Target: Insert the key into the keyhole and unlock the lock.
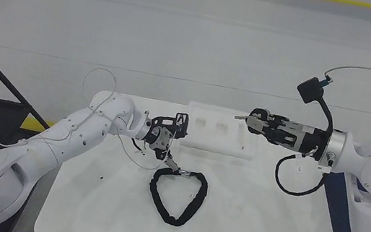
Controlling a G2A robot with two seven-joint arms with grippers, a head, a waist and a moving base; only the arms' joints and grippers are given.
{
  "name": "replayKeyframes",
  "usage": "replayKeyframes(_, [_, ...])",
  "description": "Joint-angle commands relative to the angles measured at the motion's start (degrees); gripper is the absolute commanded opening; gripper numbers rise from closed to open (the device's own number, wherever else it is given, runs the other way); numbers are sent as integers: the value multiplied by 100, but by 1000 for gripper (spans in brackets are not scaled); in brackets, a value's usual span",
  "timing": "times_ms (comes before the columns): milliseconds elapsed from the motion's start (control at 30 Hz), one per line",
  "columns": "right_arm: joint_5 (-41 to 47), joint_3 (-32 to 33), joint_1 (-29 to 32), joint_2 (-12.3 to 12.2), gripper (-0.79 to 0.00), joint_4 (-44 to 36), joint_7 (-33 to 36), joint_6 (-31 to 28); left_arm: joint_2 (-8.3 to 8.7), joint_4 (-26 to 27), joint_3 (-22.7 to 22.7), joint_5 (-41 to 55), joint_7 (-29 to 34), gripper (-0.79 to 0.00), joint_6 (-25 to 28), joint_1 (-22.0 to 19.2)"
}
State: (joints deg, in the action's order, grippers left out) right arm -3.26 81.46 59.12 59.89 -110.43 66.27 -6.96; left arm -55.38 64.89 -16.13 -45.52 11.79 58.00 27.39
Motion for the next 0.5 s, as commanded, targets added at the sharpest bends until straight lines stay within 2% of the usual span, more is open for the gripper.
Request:
replayKeyframes(0, [0,0,0,0,-785,0,0,0,-32,-77,88,-34,-69,0,0,-50])
replayKeyframes(467, [0,0,0,0,-785,0,0,0,-59,-144,154,-62,-118,0,0,-92])
